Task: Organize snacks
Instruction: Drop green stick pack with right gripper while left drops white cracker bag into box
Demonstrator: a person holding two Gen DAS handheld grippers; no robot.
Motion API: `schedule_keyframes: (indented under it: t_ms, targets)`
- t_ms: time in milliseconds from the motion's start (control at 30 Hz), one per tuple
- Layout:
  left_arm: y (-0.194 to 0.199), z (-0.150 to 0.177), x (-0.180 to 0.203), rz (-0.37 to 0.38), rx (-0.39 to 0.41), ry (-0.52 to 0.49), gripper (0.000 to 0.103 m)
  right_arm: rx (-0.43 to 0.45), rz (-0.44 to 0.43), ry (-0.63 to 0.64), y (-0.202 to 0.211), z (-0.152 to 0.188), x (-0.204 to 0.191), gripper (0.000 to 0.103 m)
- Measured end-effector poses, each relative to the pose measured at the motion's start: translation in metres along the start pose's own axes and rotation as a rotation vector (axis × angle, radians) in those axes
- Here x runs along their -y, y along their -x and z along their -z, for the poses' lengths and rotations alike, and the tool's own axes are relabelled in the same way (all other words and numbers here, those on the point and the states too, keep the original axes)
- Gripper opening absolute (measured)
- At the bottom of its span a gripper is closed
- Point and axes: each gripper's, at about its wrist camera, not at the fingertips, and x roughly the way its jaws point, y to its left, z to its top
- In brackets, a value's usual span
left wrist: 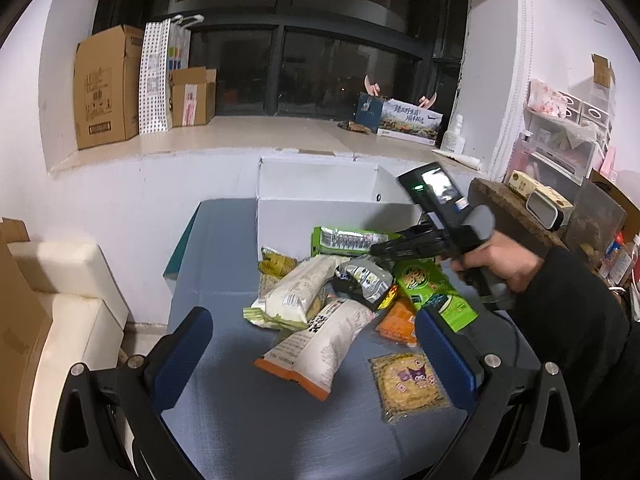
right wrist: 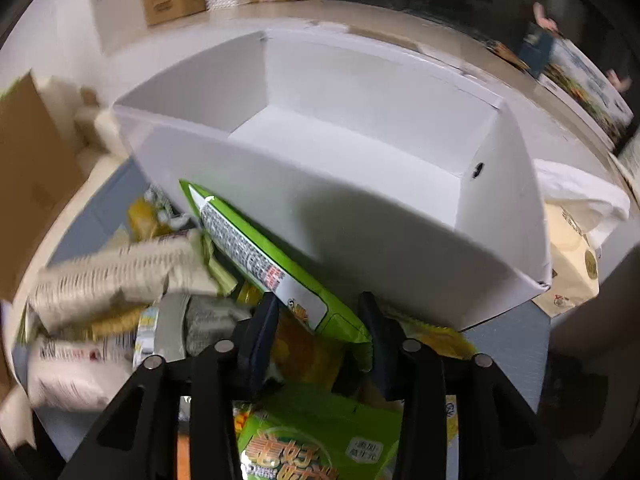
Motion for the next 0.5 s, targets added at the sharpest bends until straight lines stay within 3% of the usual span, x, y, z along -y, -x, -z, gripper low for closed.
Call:
schedule_keyframes:
  t_ms: [167,267,500]
  targets:
    - [-0.018,0.001,-0.004,0.023,-0.034,-0.016,0.103,0.104,-0.02,0.028,0.049,0.016,-0.004,0.023]
    - [-0.039,-0.004,-0.001,0.038,-0.07,-0.071,0.103,0.162,0.01,0.058,0.083,0.025,-0.008,0.018]
    - [-0.13,-0.029,-0.013,0.087,-0.226,-0.152,0.103,0.362,0.035,0.018,0.168,0.052,-0.008,0.013]
